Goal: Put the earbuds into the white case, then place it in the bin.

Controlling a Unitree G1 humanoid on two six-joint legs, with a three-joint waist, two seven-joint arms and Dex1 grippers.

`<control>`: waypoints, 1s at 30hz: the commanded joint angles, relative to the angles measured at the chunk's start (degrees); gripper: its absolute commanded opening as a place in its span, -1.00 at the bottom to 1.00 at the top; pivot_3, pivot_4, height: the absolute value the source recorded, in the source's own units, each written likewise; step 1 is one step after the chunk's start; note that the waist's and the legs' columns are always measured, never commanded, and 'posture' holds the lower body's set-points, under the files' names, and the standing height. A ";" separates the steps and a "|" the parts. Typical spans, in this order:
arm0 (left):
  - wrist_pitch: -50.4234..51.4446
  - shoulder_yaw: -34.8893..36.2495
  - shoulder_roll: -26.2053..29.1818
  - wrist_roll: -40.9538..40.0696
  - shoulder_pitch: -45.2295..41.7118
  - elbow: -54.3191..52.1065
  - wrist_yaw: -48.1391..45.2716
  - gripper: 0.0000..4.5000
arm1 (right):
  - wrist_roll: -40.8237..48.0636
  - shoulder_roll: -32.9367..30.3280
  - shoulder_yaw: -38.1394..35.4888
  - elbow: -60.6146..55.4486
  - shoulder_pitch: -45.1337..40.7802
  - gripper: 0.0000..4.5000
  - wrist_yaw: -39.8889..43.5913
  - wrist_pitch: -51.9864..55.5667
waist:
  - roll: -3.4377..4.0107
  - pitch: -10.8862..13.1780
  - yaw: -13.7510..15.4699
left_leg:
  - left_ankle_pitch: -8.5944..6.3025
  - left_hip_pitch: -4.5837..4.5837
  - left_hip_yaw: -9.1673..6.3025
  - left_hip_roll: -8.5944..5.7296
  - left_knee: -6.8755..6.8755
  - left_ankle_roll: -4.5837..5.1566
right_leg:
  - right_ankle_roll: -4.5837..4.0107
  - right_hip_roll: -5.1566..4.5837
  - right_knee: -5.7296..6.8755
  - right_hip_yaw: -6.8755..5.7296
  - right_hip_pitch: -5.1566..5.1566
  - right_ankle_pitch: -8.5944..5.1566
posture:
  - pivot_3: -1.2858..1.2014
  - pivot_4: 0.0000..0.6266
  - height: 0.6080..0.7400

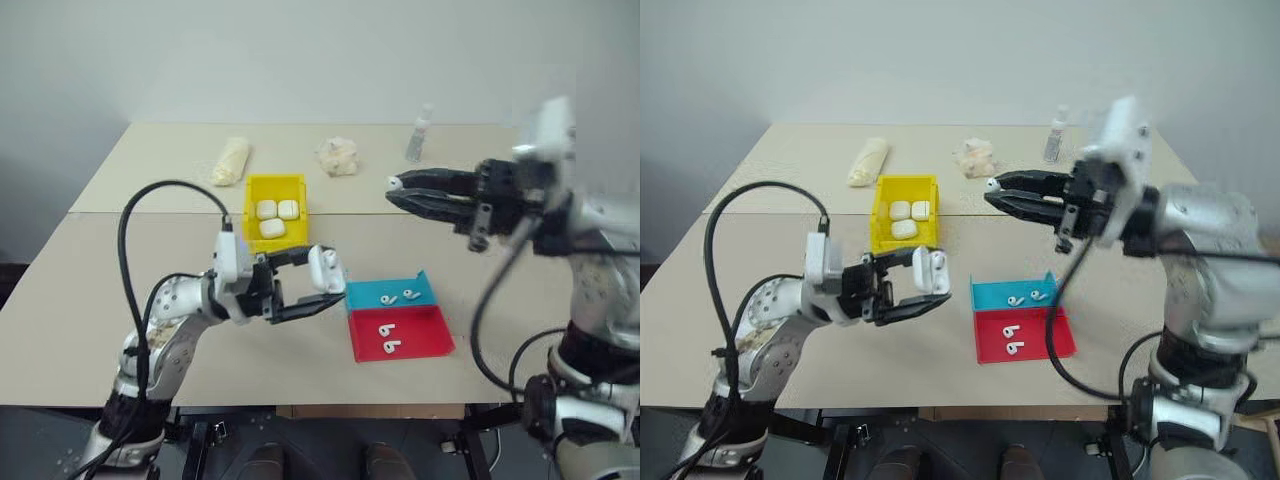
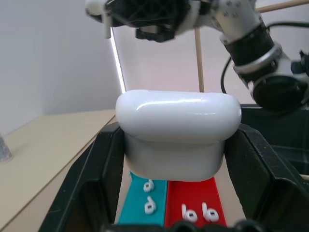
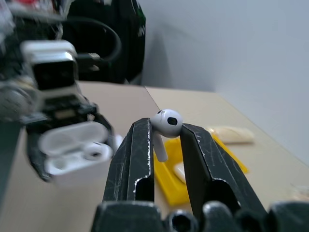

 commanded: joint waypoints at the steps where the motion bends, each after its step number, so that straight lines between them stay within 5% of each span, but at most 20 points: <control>1: 0.42 -0.60 -1.69 -1.56 -2.26 0.55 -0.17 0.23 | 9.76 2.06 -2.88 -8.26 5.13 -0.66 -6.40 -0.41 | 0.00 0.00 -0.14 | 0.00 0.01 0.01 0.00 -0.01 0.01 | 0.00 0.00 0.00 0.02 -0.02 0.00 | 0.03 -0.52 1.00; 8: 1.17 -1.57 -4.91 -1.87 -3.38 0.69 0.39 0.23 | 15.04 3.33 2.23 -12.32 11.81 -0.66 -16.04 -5.44 | 0.01 -0.01 -0.25 | 0.01 0.15 0.03 -0.01 0.01 0.01 | 0.00 0.02 -0.09 0.07 0.05 0.00 | 0.03 -0.52 1.00; 30: 0.32 -1.60 -6.23 -0.11 -2.42 -0.14 2.30 0.23 | 14.16 -3.37 13.80 -6.79 17.65 -0.66 -18.13 -15.48 | 0.00 -0.01 -0.06 | 0.00 0.16 0.01 -0.02 0.00 0.02 | 0.00 0.01 -0.14 0.04 0.11 -0.01 | 0.03 -0.52 1.00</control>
